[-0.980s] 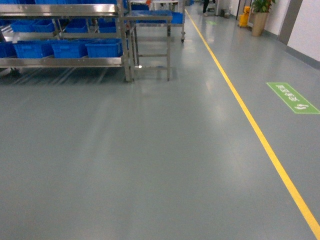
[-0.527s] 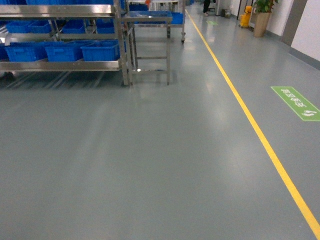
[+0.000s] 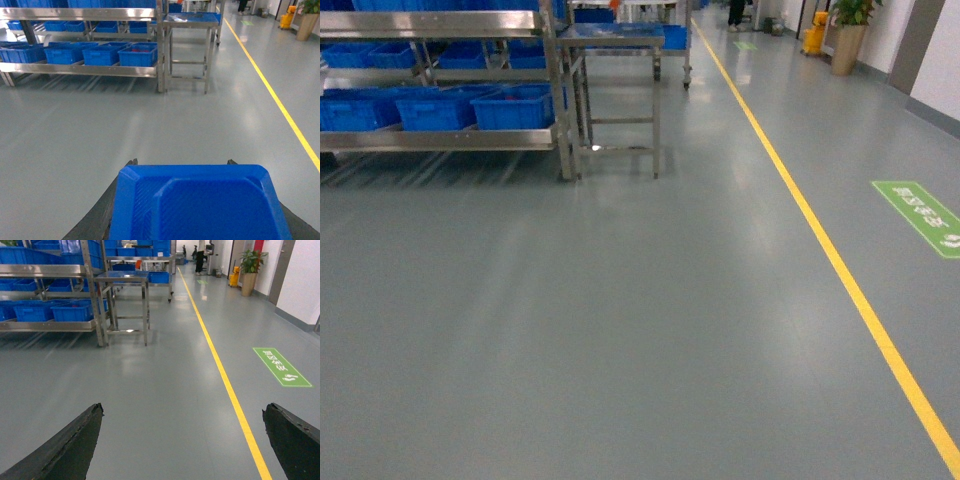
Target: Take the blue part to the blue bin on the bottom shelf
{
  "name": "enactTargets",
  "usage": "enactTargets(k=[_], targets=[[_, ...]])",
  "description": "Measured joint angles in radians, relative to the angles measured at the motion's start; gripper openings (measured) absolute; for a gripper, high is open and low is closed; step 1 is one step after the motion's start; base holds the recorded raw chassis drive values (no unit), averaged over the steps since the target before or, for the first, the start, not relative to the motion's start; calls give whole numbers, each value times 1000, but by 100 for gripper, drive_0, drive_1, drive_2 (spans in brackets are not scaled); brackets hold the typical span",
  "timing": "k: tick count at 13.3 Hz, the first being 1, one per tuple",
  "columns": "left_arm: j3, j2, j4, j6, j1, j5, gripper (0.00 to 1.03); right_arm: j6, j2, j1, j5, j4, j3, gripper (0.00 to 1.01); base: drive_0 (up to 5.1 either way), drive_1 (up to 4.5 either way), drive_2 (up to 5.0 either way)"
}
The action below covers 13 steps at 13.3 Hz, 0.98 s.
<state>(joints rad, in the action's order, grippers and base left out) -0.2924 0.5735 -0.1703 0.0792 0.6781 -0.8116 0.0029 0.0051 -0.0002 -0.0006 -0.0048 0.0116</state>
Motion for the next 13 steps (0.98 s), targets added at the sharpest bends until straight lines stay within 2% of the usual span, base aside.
enactTargets(k=[13], targets=[[0, 0, -2, 0, 0, 0, 43, 0, 0, 0, 0, -1, 0, 98, 3, 428, -423]])
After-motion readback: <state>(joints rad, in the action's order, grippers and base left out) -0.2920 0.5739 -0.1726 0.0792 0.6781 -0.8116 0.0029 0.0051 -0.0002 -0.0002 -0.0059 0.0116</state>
